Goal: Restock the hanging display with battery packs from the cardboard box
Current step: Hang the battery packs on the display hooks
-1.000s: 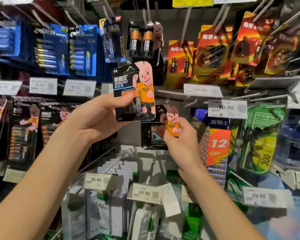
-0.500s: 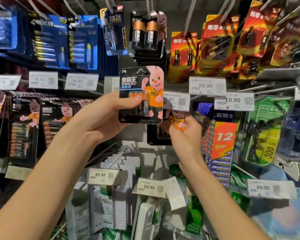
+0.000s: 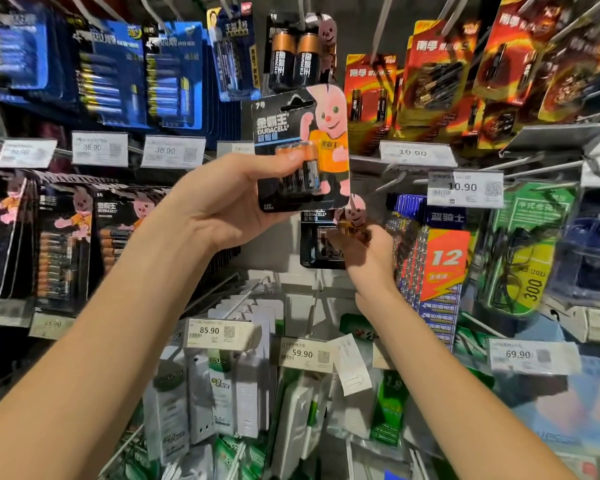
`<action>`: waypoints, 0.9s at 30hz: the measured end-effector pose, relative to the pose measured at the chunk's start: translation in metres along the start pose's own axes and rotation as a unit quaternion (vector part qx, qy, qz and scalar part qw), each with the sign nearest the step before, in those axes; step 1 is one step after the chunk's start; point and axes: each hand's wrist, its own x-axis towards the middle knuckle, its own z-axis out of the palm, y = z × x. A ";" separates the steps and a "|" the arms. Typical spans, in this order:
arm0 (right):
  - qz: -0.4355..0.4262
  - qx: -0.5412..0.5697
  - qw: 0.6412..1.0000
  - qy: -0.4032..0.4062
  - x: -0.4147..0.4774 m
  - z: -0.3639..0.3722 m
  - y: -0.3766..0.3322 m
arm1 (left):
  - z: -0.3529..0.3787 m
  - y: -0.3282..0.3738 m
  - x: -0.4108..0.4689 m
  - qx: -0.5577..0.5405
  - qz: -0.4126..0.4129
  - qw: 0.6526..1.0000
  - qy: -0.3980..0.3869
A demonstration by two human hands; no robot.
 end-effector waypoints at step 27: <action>0.047 -0.059 0.997 0.006 -0.034 -0.022 0.030 | -0.023 -0.072 -0.027 0.022 -0.045 0.991 0.127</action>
